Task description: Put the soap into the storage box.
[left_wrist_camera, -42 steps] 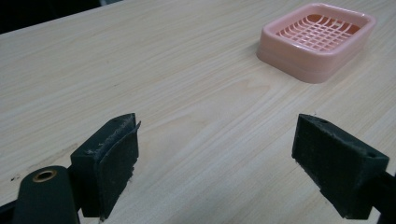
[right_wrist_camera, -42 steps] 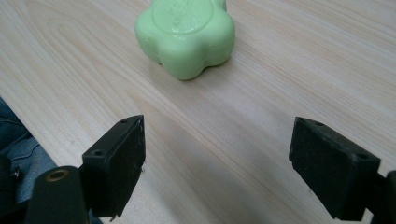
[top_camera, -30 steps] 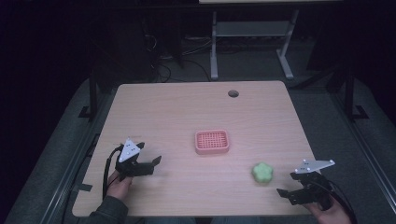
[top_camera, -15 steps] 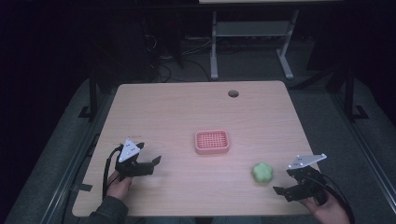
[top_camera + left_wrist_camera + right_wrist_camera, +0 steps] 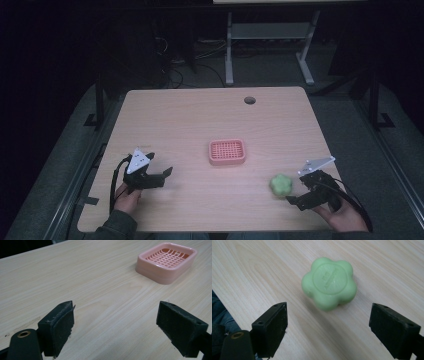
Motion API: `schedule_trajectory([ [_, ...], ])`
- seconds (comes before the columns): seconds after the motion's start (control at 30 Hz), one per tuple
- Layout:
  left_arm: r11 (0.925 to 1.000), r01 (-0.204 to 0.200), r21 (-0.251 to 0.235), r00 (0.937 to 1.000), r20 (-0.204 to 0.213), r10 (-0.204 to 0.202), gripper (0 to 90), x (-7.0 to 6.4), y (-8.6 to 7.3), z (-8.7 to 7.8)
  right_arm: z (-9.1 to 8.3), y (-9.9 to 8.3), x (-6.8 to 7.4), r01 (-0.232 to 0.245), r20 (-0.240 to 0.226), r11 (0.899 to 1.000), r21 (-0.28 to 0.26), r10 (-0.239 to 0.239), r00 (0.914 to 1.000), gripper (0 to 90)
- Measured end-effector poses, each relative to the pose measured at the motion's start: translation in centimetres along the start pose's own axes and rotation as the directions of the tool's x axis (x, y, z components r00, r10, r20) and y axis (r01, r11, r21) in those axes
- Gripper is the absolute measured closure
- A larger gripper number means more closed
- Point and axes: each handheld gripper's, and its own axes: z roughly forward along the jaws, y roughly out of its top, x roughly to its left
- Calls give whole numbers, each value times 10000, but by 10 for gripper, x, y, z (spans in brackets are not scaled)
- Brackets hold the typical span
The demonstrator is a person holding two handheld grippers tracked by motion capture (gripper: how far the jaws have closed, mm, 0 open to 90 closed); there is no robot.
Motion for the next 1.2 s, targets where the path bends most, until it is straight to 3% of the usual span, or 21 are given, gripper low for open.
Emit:
schedule_trajectory([
  [0.43,10000,41,-16,10000,14,-41,143,0,0,0,12,25,4,652,-98,9961,588,-648,9979,150],
  [1.2,10000,18,-41,9999,104,-17,143,-1,0,0,40,42,4,849,-54,9843,1545,-851,9964,150],
])
